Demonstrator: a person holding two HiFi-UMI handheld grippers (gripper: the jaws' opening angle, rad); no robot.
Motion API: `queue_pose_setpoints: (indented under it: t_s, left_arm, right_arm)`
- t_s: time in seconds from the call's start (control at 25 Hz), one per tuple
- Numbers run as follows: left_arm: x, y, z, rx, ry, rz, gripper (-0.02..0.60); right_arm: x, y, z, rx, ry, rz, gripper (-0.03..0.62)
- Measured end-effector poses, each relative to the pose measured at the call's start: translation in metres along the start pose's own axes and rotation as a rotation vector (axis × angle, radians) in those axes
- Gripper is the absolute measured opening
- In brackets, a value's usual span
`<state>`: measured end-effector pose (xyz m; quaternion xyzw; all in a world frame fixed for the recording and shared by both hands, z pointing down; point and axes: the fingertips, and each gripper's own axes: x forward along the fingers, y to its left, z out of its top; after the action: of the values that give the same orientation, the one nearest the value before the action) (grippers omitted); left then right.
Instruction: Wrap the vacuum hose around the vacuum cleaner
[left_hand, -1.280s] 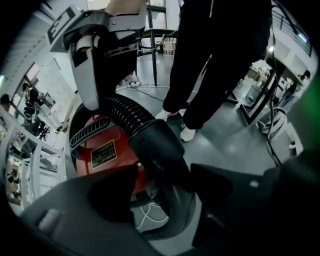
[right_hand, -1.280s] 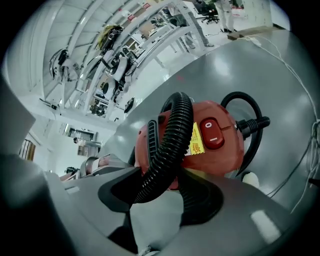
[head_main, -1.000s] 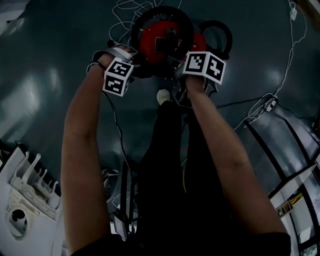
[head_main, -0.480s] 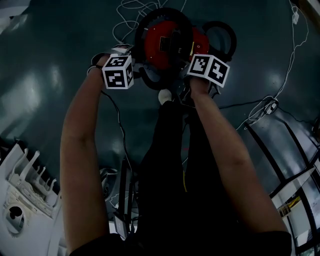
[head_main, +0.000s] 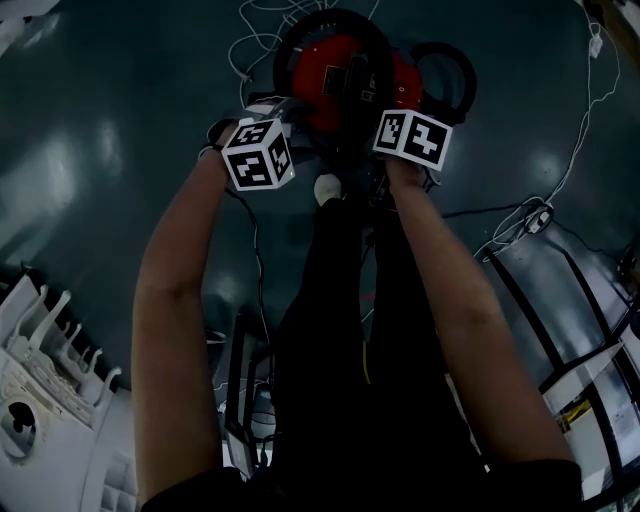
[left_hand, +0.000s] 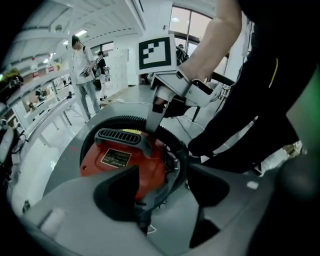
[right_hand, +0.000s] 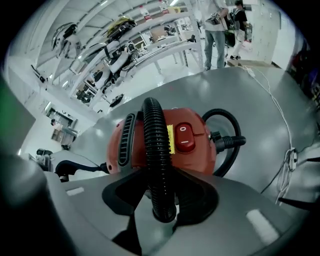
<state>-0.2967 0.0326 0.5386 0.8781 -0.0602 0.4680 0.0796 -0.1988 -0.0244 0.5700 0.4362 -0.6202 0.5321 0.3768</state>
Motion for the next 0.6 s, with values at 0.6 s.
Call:
queue_pose_setpoints:
  t_s: [0.6]
  left_arm:
    - [0.008,0.014,0.027,-0.192,-0.066,0.129,0.212]
  right_arm:
    - [-0.008,-0.015,-0.008,-0.131,-0.025,-0.054,0.247]
